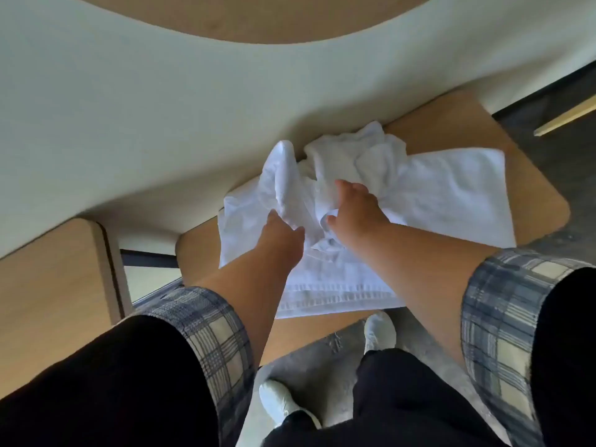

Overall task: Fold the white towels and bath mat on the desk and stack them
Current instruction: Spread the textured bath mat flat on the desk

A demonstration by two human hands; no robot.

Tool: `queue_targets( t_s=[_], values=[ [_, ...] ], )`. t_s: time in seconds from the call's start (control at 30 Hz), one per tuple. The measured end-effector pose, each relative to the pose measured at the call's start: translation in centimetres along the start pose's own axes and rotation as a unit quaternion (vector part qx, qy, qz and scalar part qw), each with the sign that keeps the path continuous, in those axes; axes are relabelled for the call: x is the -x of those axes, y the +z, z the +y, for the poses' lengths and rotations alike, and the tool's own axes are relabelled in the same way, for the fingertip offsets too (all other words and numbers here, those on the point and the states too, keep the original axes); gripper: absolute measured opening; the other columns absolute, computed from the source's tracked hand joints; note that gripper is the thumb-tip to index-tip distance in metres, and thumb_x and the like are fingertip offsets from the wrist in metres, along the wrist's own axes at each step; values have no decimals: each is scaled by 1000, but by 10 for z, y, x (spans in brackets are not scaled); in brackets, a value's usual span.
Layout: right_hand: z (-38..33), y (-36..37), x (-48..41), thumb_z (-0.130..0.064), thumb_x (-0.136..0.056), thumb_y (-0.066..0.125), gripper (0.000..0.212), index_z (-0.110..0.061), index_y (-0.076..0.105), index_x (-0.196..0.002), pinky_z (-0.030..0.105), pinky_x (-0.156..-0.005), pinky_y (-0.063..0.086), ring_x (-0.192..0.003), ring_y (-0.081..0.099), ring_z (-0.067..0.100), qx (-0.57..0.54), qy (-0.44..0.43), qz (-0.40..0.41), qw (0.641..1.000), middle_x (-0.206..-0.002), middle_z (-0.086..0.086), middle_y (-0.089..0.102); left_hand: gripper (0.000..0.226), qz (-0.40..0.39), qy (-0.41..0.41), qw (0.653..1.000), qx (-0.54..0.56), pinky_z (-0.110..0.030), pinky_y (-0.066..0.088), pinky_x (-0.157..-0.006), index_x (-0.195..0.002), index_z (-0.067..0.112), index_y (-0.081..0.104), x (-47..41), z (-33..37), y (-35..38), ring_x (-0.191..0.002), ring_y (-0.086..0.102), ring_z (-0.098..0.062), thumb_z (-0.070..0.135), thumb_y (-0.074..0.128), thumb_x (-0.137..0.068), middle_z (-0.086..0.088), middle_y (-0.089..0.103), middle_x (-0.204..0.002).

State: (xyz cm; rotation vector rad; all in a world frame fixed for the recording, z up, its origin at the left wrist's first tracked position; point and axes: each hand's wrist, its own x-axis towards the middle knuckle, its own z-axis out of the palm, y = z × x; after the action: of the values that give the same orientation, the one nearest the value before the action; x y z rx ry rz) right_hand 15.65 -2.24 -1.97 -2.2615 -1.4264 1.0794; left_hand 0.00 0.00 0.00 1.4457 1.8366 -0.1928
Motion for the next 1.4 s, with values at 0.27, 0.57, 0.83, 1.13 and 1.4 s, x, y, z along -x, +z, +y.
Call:
queue_targets(
  t_s=[0.27,0.57,0.83,1.13,1.4],
  values=[
    [16,24,-28,-6,-86,51,21,-17,58,-102,40,-87,50,-105,52,30,-45,-30,-6,998,-122,7,49,27,87,-33,992,90,-33,45,-67,-121,14,55,-21,14,20,-87,61,-25,21,45,-96,-4,64,-101],
    [-20,-6,30,-9,-94,46,7,-15,45,-98,28,-83,39,-95,50,21,-207,-78,24,975,-112,4,47,18,193,-49,956,215,-34,33,-62,-100,18,46,46,43,-24,-70,47,-18,28,31,-102,1,51,-79],
    [-89,-65,62,-19,-86,39,28,-14,52,-110,36,-92,46,-104,54,21,-253,-189,32,948,-113,6,53,34,135,1,915,379,-47,53,-93,-113,40,60,112,70,-99,-97,64,-26,34,34,-92,2,68,-99],
    [-143,-111,82,-42,-73,74,81,-19,38,-142,45,-90,50,-107,62,26,-36,-350,63,934,-122,-1,62,28,205,90,883,412,-46,56,-89,-93,35,61,164,86,-175,-89,65,-22,29,35,-83,3,68,-91],
    [-160,-87,59,-32,-92,58,23,-25,54,-113,31,-72,40,-77,53,17,-15,-230,-21,973,-89,-6,62,30,278,139,822,478,-27,50,-71,-85,38,62,198,63,-198,-76,61,-6,31,34,-76,19,63,-73]
  ],
)
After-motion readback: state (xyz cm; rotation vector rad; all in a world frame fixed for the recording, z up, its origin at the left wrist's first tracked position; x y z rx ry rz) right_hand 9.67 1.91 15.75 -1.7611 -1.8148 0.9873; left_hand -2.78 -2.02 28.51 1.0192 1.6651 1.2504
